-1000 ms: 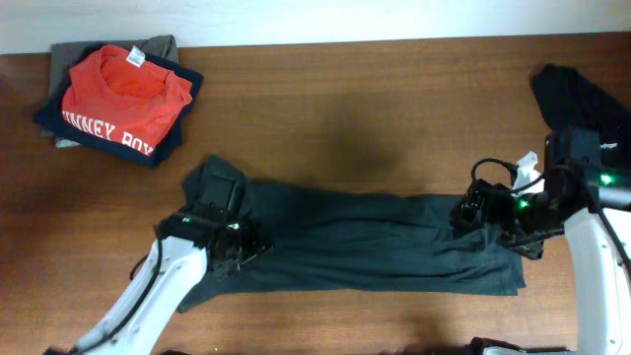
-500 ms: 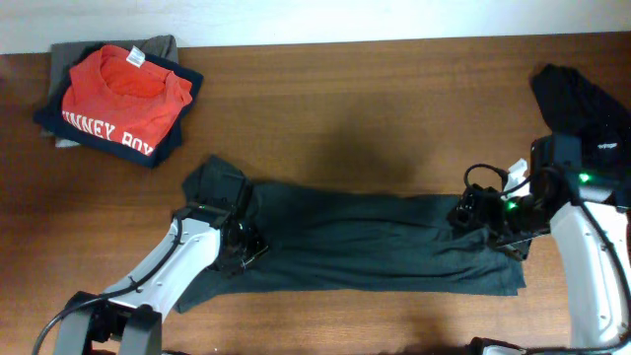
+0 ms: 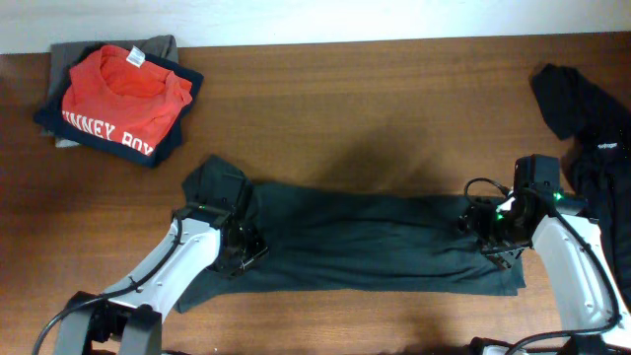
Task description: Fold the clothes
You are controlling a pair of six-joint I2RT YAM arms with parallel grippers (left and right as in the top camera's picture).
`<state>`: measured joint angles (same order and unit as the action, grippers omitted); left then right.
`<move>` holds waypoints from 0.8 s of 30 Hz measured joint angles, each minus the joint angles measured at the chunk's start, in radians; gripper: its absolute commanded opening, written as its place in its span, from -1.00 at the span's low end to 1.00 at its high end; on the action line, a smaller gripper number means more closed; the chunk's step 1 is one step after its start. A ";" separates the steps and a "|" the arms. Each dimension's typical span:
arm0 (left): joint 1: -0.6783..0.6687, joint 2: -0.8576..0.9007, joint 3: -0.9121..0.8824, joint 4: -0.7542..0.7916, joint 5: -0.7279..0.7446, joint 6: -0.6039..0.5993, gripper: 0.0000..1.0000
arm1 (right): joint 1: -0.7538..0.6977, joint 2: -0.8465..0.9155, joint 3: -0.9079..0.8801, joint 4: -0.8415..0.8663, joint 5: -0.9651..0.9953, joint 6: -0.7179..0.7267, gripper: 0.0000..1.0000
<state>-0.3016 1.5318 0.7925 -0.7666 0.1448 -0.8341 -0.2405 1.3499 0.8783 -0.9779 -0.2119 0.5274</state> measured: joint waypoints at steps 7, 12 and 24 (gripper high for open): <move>0.000 0.000 0.000 -0.008 0.000 0.000 0.05 | -0.001 0.052 0.000 0.029 0.073 0.081 0.34; 0.000 0.000 0.000 -0.008 0.000 0.000 0.06 | -0.001 0.119 0.000 0.068 0.090 0.103 0.07; 0.000 0.000 0.000 -0.008 -0.001 0.040 -0.55 | -0.001 0.150 0.000 0.095 0.112 0.119 -0.88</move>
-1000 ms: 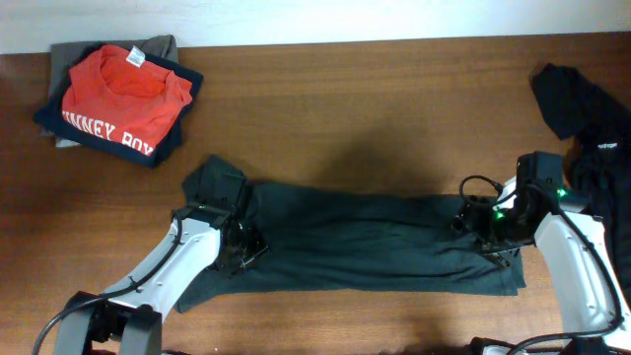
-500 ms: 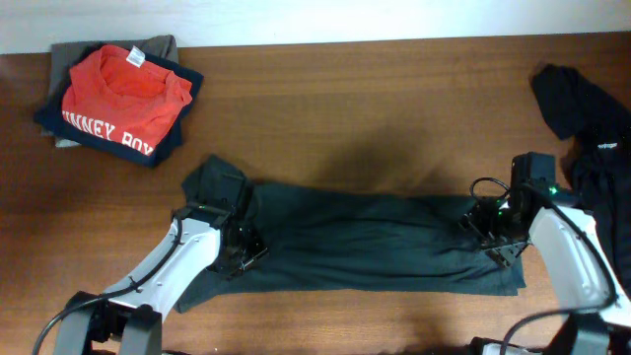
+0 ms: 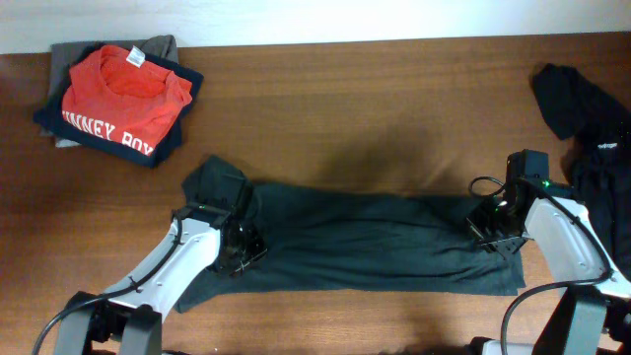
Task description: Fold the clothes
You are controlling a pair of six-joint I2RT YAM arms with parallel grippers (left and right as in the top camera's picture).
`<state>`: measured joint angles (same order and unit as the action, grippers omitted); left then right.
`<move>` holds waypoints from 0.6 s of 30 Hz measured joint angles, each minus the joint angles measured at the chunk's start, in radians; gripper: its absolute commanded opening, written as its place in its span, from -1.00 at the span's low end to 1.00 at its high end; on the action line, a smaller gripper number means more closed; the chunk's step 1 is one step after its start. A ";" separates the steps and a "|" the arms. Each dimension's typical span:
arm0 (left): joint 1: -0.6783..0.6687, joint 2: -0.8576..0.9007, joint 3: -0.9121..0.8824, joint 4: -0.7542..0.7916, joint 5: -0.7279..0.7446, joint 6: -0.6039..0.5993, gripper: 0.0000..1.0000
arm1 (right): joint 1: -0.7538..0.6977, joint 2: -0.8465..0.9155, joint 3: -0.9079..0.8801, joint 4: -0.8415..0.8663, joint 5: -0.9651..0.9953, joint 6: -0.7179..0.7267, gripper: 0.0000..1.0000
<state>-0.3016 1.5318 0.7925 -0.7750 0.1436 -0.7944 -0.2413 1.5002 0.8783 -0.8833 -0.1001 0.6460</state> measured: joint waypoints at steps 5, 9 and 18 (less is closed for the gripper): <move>0.000 0.000 0.000 -0.002 -0.007 0.036 -0.92 | 0.000 0.001 0.009 -0.059 0.061 0.000 -0.92; 0.000 -0.002 0.004 -0.045 -0.026 0.043 -0.93 | 0.000 0.003 0.062 -0.143 0.114 0.000 -0.92; 0.000 -0.033 0.076 -0.140 -0.067 0.061 -0.92 | 0.000 0.003 0.170 -0.247 0.165 -0.011 -0.90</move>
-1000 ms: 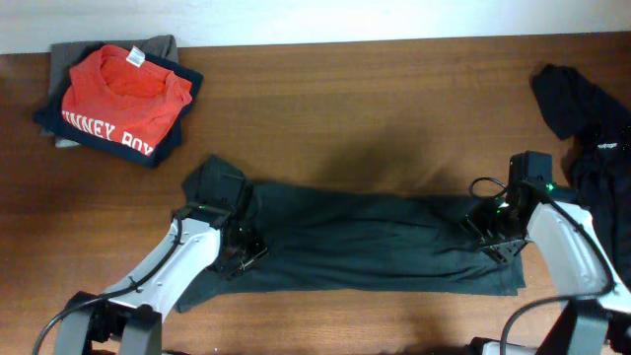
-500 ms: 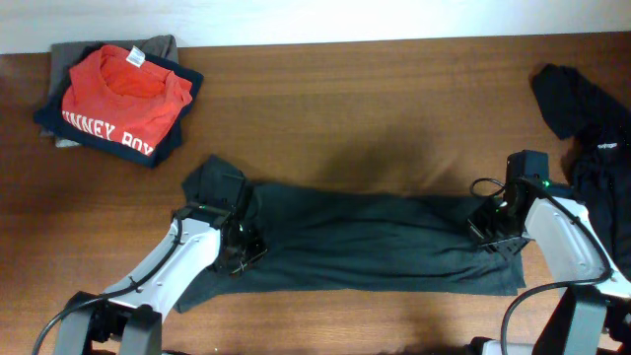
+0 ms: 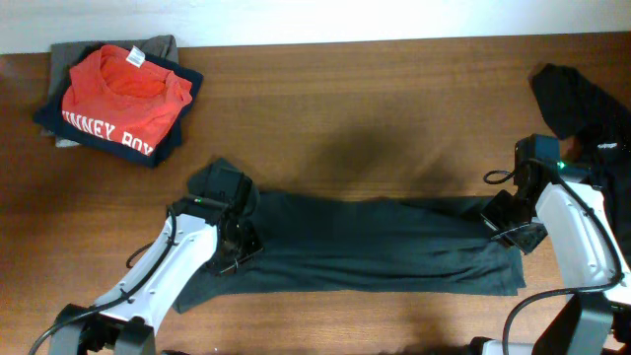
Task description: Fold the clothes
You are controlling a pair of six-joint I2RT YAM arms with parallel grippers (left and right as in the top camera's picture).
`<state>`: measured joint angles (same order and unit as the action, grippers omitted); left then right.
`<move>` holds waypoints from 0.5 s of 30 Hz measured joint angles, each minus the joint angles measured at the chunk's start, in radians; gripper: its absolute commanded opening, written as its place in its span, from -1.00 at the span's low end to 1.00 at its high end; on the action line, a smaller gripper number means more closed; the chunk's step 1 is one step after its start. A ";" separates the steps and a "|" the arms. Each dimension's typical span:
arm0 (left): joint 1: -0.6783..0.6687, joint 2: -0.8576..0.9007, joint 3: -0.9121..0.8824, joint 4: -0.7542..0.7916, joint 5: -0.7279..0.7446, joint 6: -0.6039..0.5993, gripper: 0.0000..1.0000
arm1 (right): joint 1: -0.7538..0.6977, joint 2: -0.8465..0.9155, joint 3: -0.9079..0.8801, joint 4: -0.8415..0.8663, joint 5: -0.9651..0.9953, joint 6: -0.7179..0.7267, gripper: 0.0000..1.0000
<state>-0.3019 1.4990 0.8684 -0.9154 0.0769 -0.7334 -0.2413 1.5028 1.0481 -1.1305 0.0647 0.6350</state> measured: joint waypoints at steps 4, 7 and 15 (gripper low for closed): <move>0.000 -0.003 0.011 -0.031 -0.003 0.008 -0.91 | 0.000 0.000 0.001 -0.046 0.018 -0.004 -0.84; 0.000 -0.003 0.011 -0.059 -0.005 0.011 -0.88 | 0.000 0.000 0.001 -0.062 0.042 -0.008 -0.72; 0.000 -0.003 0.011 -0.149 -0.016 0.035 0.62 | 0.000 0.000 -0.001 -0.074 0.085 -0.010 -0.30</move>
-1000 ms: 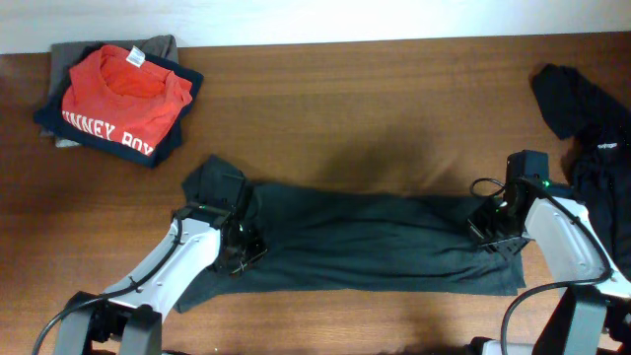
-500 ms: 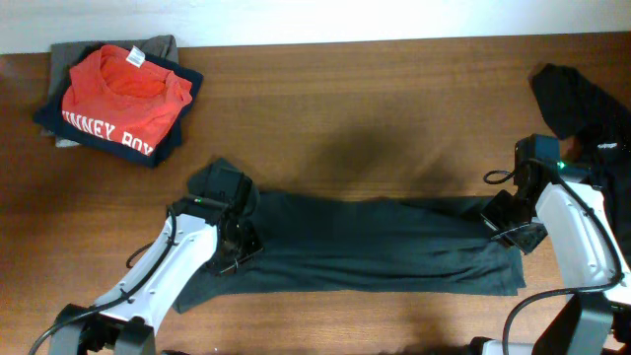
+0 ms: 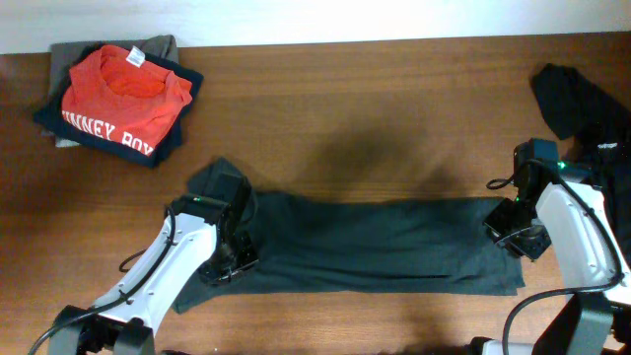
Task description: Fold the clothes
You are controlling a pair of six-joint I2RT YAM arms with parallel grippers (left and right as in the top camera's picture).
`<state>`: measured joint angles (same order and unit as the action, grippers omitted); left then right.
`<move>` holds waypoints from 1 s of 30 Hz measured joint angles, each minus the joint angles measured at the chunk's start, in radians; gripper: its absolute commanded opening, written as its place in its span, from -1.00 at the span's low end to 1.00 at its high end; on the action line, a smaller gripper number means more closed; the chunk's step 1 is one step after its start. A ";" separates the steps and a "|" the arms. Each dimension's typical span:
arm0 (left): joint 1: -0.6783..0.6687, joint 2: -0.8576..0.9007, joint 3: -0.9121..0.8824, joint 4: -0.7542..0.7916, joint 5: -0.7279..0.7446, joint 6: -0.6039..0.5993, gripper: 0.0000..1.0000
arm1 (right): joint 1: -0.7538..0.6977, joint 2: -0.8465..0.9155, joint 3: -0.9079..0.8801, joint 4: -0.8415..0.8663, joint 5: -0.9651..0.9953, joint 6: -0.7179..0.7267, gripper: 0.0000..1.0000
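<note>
A dark green garment (image 3: 375, 242) lies as a long flat band across the front of the wooden table in the overhead view. Its left end bunches into a sleeve-like lump (image 3: 217, 182). My left gripper (image 3: 226, 264) presses down on the garment's left part, and the cloth runs taut from it. My right gripper (image 3: 520, 237) sits on the garment's upper right corner. The wrists mostly cover the jaws of both, which appear shut on the cloth.
A folded stack topped by a red shirt (image 3: 123, 94) sits at the back left corner. A heap of black clothes (image 3: 582, 108) lies at the right edge, just behind my right arm. The table's front edge (image 3: 375, 340) runs close below the garment.
My right gripper has shifted slightly toward the front with the garment's corner. My left gripper has moved a little to the front left. The band of cloth looks flatter and straighter.
At first both grippers sat on the ends of a wrinkled garment, the right one further in from the right end. The right gripper then stood further right each time and the left one slightly further left. The garment now lies stretched and smoother.
</note>
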<state>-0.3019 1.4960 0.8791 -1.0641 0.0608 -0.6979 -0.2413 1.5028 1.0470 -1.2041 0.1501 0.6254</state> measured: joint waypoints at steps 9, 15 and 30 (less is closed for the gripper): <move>0.000 0.000 0.008 -0.057 -0.012 0.029 0.55 | 0.000 0.000 0.000 0.006 0.002 0.000 -0.34; 0.000 0.000 0.113 -0.098 -0.048 0.062 -0.49 | 0.000 0.000 -0.001 0.052 -0.072 -0.069 -0.92; 0.000 0.087 0.144 0.197 -0.050 0.261 -0.72 | 0.000 0.000 -0.127 0.197 -0.206 -0.189 -0.92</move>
<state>-0.3019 1.5833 1.0233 -0.8673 0.0109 -0.4370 -0.2413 1.5032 0.9203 -1.0069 -0.0555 0.4366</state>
